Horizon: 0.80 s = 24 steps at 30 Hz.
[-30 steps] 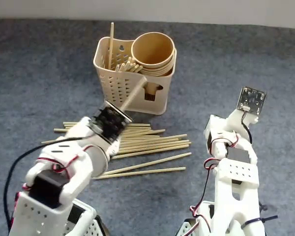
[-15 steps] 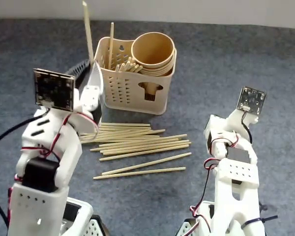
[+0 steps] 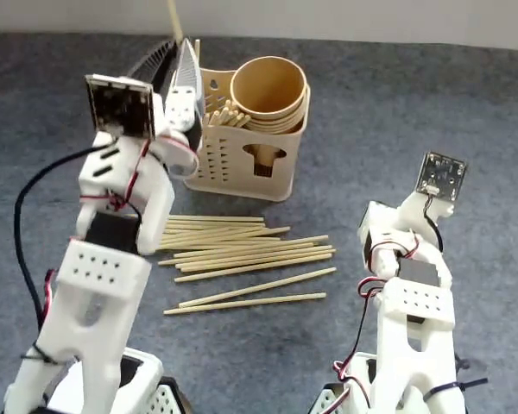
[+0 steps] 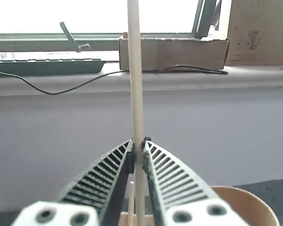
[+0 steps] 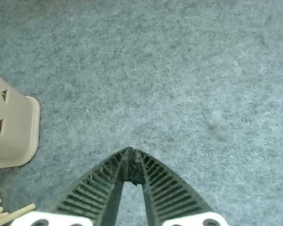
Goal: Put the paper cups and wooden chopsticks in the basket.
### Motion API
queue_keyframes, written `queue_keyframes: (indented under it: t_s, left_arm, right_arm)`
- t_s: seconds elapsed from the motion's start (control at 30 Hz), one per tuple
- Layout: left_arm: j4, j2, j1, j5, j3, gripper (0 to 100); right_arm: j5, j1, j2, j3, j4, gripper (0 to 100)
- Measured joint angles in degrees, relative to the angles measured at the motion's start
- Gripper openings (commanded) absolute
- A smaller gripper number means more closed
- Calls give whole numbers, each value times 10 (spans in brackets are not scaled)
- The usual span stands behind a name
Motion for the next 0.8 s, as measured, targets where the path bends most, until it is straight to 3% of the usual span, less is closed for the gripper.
queue_keyframes:
  t_s: [0.37,0.47,0.8]
  left_arm:
    - [-12,143,-20,0,-49,11]
    - [-10,149,-23,0,-49,75]
    - [219,149,-36,0,-127,106]
  right_arm:
    - [0,0,0,0,-6,10]
    - [0,0,-1,1,-33,10]
    - [28,2,-1,22,-53,10]
